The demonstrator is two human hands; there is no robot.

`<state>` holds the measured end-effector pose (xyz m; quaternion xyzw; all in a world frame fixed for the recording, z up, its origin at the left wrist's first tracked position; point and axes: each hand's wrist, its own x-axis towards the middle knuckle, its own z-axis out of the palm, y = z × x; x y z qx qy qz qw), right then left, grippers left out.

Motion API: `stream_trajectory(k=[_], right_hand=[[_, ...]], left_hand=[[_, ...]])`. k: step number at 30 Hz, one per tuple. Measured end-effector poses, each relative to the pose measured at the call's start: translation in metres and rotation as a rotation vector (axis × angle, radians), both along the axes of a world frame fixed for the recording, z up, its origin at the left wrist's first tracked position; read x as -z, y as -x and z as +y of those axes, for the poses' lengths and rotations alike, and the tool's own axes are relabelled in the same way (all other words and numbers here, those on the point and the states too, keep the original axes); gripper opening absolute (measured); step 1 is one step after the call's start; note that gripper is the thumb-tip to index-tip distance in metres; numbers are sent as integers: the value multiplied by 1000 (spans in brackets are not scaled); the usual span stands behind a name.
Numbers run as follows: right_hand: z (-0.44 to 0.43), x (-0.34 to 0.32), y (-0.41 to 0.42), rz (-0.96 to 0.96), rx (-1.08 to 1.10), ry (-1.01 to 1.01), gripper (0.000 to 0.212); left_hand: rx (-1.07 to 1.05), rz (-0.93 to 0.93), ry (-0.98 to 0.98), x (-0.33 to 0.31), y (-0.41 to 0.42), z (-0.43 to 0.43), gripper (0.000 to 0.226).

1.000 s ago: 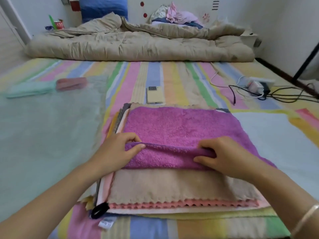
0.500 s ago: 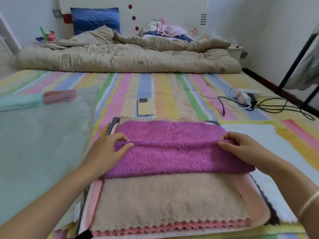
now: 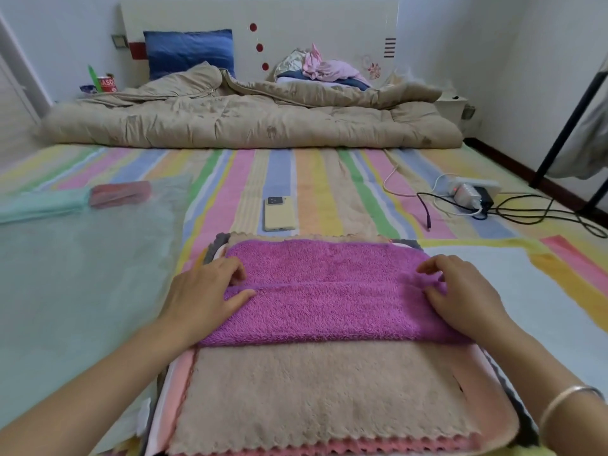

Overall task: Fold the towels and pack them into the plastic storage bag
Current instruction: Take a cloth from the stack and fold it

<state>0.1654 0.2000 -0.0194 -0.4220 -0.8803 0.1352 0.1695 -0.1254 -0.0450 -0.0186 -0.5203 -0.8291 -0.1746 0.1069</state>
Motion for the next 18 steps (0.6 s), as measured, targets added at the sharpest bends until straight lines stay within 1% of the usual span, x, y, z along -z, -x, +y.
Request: stream_trajectory(k=[2,4,6,9,11,15,18], right_hand=[[-2,-4,18,28,-57,-128,35],[-2,-7,41,29,-163,-204,45],[3,-8,62,-89,-217,-235,55],[15,-5,79,-318,-201,-227,64],[22,-1,81,-384,-179,-234,62],[29,-5,78,-391,-75,-298,59],[29,-7,72,-402,6,-352,43]], left_hand=[[52,72,16,-4,7,9,29],[130,55,26,-10,15,25,33],[155,5,47,-13,18,43,38],[139,-11,136,-14,24,62,40],[127,20,204,-14,27,68,41],[57,193,326,-23,32,79,40],[52,209,319,-29,30,80,27]])
